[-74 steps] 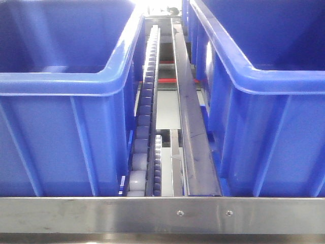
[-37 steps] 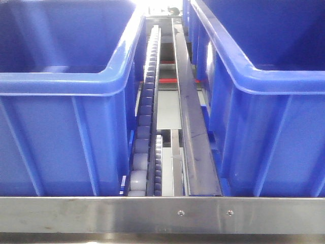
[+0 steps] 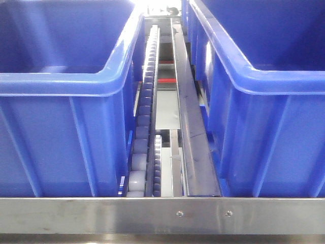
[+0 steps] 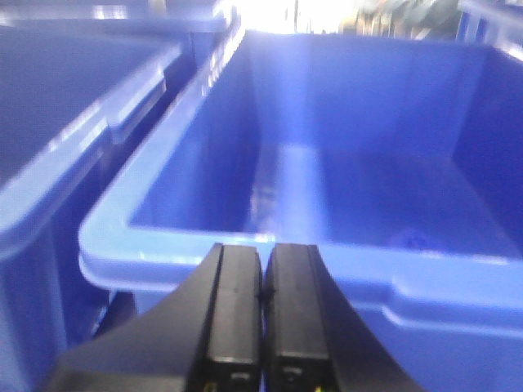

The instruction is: Pick and sort blue part to right shelf

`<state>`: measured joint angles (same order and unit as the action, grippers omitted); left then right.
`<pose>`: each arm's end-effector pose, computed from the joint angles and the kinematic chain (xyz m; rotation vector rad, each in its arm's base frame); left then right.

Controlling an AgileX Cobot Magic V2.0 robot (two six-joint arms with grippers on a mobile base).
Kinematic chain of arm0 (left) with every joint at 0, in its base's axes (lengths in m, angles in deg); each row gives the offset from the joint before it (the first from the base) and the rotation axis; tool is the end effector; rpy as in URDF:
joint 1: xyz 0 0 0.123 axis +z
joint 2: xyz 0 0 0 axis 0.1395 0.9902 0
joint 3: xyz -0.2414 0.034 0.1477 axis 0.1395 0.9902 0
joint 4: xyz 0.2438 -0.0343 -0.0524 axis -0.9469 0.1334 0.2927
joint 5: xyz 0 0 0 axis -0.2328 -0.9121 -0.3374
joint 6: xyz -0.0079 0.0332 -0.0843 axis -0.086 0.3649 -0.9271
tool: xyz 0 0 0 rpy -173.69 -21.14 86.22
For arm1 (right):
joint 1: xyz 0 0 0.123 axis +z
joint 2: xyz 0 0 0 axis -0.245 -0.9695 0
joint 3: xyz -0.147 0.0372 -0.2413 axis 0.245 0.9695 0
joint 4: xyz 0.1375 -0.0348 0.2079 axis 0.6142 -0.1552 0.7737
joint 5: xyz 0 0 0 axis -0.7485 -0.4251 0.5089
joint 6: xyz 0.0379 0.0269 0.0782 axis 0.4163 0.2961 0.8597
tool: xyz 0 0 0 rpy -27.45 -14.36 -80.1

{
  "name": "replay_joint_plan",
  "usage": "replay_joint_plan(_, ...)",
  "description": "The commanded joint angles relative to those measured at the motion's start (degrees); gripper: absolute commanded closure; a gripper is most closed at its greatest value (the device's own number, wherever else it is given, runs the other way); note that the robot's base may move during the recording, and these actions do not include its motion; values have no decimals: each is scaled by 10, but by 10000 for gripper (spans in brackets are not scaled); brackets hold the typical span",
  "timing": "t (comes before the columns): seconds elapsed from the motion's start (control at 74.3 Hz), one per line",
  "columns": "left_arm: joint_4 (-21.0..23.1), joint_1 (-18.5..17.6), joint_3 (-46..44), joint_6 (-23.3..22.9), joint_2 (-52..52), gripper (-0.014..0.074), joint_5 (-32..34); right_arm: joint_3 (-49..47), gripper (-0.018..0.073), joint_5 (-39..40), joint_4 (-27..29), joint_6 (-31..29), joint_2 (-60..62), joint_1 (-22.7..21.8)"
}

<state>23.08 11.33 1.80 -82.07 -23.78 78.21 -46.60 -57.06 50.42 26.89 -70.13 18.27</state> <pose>0.0561 0.0030 0.2054 -0.1027 1.5449 -0.0180 0.0256 -0.0004 0.3161 -0.0345 1.5863 0.0385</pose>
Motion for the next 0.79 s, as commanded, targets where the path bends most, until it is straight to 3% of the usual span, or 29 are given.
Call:
replay_joint_plan(0.0,4,-4,13,-2,-12,472,59,-14,503,53,-3,-3,-8,-4)
replay_joint_plan(0.633,4,-3,13,-2,-12,472,58,-13,503,56,-3,-3,-8,-4)
replay_joint_plan(0.781,4,-3,13,-2,-12,472,58,35,503,68,-6,-3,-1,-5)
